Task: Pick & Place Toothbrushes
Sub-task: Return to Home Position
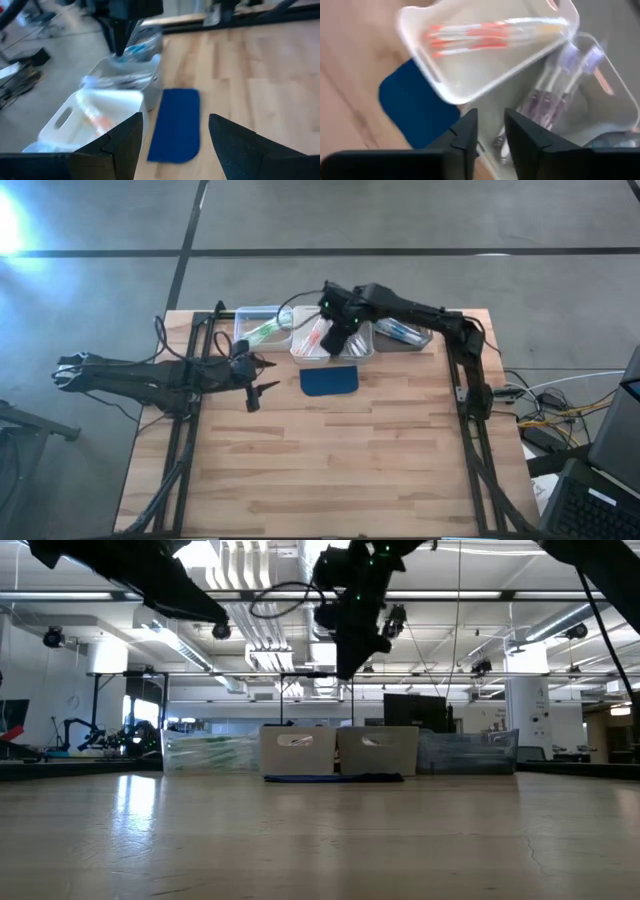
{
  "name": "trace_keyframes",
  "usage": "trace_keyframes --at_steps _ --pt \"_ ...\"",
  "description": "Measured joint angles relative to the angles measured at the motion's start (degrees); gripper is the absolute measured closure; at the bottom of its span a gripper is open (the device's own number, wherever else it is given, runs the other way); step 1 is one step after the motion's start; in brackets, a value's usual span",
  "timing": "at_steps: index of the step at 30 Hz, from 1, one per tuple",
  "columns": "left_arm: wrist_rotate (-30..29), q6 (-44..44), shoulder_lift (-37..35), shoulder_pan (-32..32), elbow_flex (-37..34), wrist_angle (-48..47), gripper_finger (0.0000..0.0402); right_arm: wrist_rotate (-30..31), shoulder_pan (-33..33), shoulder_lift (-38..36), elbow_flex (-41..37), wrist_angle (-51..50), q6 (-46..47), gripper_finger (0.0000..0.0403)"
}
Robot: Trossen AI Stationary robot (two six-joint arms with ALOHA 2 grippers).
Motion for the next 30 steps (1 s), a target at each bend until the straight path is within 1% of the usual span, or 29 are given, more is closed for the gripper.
trace_keyframes --at_steps 2,5,7,10,12,14,16,19,21,25,28,30 --pt "3.0 1.4 0.0 0.0 -0.1 1.6 0.0170 2.4 2.7 -1.1 -0.8 0.8 -1.3 0.0329" --pt "10.4 3.8 0.0 0.0 -0.1 3.7 0.0170 4.5 6.7 -2.9 -1.9 2.3 -2.8 0.0366" --pt "15.3 5.3 -0.1 0.0 -0.1 5.2 0.0170 4.8 9.3 -4.6 -3.1 4.8 -3.5 0.0386" --pt "23.0 7.4 -0.4 -0.1 -0.4 7.8 0.0170 4.8 13.4 -8.3 -7.0 11.5 -5.1 0.0390" --pt "26.3 8.3 -1.0 -0.3 -2.0 10.4 0.0170 4.8 16.0 -11.1 -10.8 16.8 -6.5 0.0390" --pt "27.1 8.4 -2.6 -0.6 -4.1 13.5 0.0170 4.8 18.3 -14.6 -15.7 21.6 -7.9 0.0393" --pt "26.5 8.4 -5.3 -0.6 -6.2 15.8 0.0170 4.8 20.2 -18.5 -21.1 25.9 -9.1 0.0394" --pt "24.8 8.6 -10.3 -0.7 -9.1 17.1 0.0170 4.7 22.5 -25.1 -30.1 30.0 -9.9 0.0394" --pt "24.9 8.8 -13.6 -0.8 -11.1 16.7 0.0170 4.6 23.5 -30.0 -36.6 32.9 -10.0 0.0394" --pt "25.2 8.8 -19.6 -0.8 -15.3 16.3 0.0170 4.5 24.5 -40.8 -49.5 42.2 -11.3 0.0394" --pt "23.7 10.1 -23.1 -0.8 -17.9 16.2 0.0170 3.9 24.4 -48.6 -59.1 51.5 -11.6 0.0394" --pt "22.1 10.6 -25.1 -0.8 -19.1 16.1 0.0170 2.0 23.9 -53.3 -65.0 57.5 -13.0 0.0394"
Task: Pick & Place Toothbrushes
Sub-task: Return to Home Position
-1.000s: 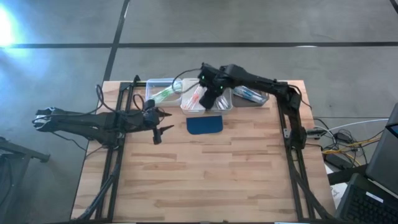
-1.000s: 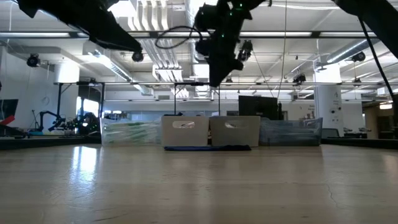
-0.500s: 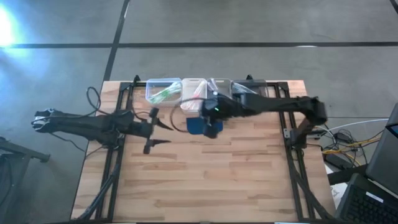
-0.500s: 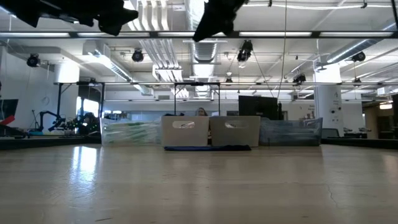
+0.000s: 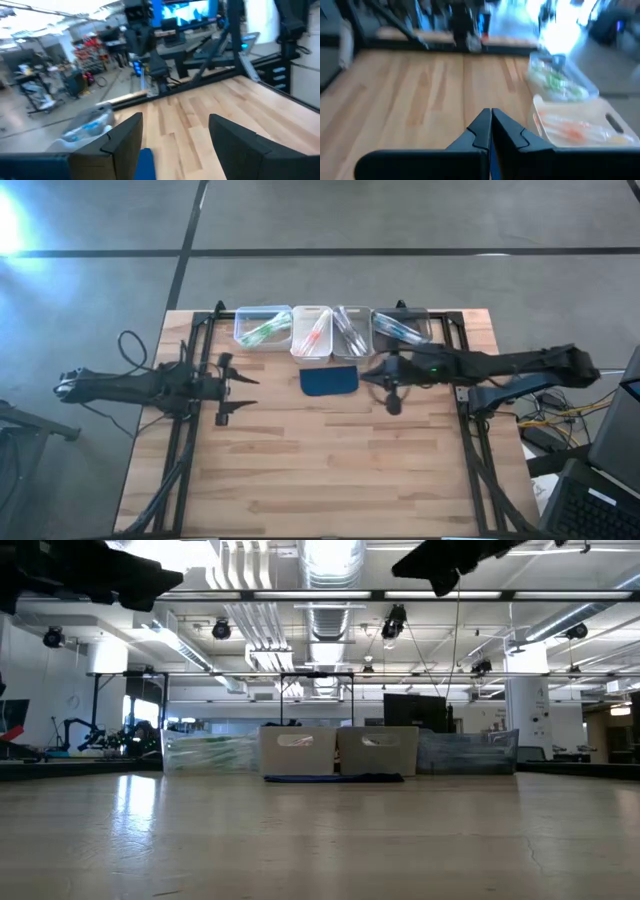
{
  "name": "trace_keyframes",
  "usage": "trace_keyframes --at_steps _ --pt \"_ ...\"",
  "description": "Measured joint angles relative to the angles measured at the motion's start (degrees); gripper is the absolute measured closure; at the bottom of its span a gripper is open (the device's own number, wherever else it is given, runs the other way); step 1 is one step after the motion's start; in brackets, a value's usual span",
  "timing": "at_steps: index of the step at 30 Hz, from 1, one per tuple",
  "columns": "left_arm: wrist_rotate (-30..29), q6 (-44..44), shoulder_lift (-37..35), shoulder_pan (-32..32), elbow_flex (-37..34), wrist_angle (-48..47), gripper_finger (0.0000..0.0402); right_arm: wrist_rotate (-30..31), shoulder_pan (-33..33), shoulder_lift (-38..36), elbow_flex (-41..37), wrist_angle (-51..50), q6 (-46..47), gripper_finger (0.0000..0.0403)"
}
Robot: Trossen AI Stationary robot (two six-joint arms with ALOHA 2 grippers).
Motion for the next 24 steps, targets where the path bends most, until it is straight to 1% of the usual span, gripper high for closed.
trace_keyframes --at_steps 4,7,11,15,17,22,24 --pt "-1.1 0.5 -4.1 0.0 -1.5 -3.9 0.0170 -3.1 -1.3 -7.7 -9.8 10.3 -0.5 0.0394" --pt "-1.1 0.7 -7.4 0.0 -1.6 -8.3 0.0170 -3.8 -2.2 -12.1 -15.4 14.0 -1.0 0.0394" --pt "-1.2 0.9 -11.5 0.0 -1.6 -12.5 0.0170 -4.0 -3.7 -16.1 -21.4 17.7 -2.3 0.0394" --pt "-1.6 1.0 -14.3 0.0 -2.8 -14.1 0.0170 -4.0 -5.4 -17.8 -26.0 20.9 -2.7 0.0394" --pt "-3.3 0.8 -15.4 0.0 -3.7 -14.1 0.0170 -4.0 -6.2 -17.9 -27.4 22.1 -2.5 0.0394" --pt "-9.8 -0.3 -16.9 0.0 -5.1 -16.8 0.0170 -4.1 -7.3 -17.8 -31.1 23.6 -1.3 0.0394" --pt "-10.3 -1.3 -17.4 0.0 -5.3 -18.1 0.0170 -4.1 -7.3 -18.2 -32.4 24.3 -1.2 0.0394"
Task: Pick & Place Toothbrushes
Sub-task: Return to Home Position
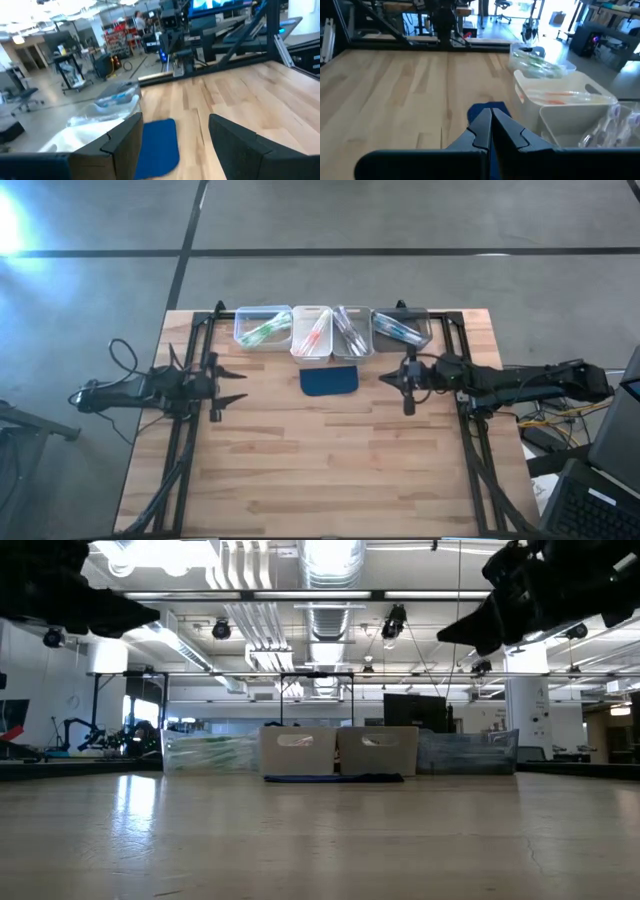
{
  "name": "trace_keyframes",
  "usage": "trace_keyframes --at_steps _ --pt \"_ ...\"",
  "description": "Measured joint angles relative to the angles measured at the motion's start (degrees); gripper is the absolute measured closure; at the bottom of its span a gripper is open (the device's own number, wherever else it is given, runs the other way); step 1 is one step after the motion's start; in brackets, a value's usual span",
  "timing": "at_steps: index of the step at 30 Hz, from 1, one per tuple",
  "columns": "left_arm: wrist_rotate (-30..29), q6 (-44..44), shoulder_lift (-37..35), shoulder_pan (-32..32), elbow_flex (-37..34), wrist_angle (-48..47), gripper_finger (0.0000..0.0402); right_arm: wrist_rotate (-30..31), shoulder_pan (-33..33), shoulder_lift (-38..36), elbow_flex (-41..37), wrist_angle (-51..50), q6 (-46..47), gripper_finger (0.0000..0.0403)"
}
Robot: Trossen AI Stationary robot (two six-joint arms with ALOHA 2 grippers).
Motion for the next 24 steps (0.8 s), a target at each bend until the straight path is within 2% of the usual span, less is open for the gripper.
trace_keyframes --at_steps 8,14,20,24 --pt "1.5 2.0 -2.8 0.0 0.0 -2.3 0.0170 -2.4 -0.2 -5.3 -4.8 2.7 0.3 0.0394" --pt "1.2 3.7 -3.8 0.0 0.3 -3.3 0.0170 -3.3 -1.7 -14.8 -9.3 2.9 1.1 0.0394" --pt "2.1 3.7 -3.8 0.0 0.0 -2.9 0.0170 -10.2 -4.1 -24.3 -13.4 3.7 3.6 0.0394" --pt "2.2 5.1 -3.8 0.0 0.0 -1.9 0.0170 -9.8 -6.1 -29.0 -14.8 3.9 2.5 0.0394"
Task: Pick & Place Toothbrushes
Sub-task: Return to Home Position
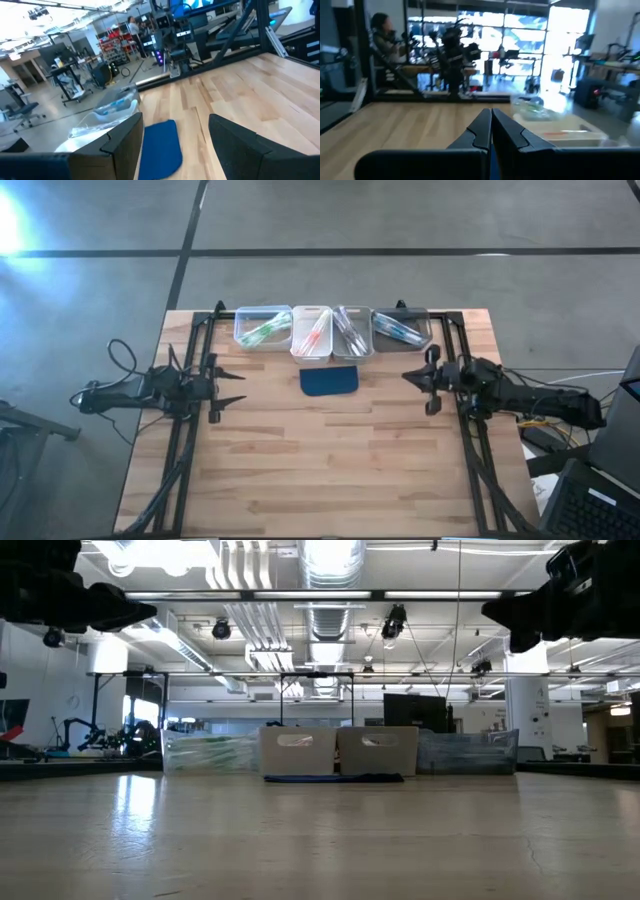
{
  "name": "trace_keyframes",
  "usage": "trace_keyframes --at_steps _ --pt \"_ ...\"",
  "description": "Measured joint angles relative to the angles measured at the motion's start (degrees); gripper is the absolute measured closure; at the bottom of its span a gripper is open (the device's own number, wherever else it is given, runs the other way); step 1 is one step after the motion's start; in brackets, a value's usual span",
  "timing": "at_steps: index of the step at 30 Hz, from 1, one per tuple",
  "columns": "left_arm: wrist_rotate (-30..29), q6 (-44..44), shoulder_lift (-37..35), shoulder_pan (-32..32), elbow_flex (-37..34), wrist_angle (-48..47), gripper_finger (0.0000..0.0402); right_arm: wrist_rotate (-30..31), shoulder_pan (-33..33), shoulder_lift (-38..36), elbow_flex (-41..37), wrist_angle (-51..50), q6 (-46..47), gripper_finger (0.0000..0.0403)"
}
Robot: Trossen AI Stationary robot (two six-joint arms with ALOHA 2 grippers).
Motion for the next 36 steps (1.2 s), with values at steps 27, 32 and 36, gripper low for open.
trace_keyframes --at_steps 27,32,36 --pt "-0.3 -1.8 0.4 0.0 -0.1 -10.3 0.0170 9.1 -2.7 -7.3 -3.0 -13.3 -1.4 0.0394" --pt "-0.3 -1.8 0.4 0.0 -0.1 -10.3 0.0170 9.1 -2.7 -7.3 -3.0 -13.3 -1.4 0.0394" --pt "-0.3 -2.2 0.4 0.0 -0.1 -10.3 0.0170 9.1 -2.7 -7.3 -2.9 -13.3 -1.3 0.0394"
